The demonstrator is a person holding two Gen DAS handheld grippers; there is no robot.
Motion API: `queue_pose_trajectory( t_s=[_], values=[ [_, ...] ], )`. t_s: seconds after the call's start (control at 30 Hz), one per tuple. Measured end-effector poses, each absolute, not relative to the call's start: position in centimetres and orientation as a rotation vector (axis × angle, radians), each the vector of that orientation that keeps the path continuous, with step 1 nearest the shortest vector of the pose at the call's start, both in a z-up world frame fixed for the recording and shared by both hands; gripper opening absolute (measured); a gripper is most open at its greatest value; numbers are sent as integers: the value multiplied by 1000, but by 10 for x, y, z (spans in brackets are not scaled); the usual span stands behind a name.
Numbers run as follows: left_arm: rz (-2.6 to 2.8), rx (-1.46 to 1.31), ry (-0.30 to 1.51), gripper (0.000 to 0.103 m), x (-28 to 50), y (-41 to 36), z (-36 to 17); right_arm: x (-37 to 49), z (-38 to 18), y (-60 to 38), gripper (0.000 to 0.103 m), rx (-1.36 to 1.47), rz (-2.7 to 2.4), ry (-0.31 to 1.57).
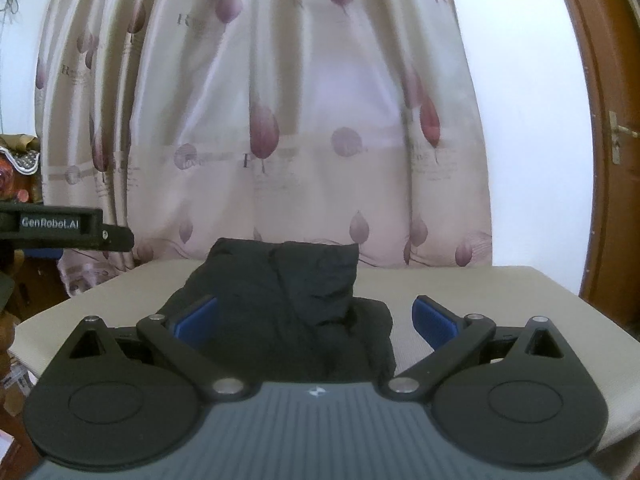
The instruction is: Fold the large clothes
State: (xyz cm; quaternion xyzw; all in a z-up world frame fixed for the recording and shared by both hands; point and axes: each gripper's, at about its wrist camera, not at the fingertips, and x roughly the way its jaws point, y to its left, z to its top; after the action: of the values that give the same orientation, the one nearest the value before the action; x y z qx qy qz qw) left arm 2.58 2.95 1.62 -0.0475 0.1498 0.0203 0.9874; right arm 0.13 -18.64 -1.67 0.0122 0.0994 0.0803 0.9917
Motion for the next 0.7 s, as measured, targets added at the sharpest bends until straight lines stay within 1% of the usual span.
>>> queue_pose_trajectory(
  t_s=[0.7],
  values=[
    [-9, -74, 395, 103, 36, 18, -11, 11, -31, -178, 103, 1, 117, 270]
  ],
)
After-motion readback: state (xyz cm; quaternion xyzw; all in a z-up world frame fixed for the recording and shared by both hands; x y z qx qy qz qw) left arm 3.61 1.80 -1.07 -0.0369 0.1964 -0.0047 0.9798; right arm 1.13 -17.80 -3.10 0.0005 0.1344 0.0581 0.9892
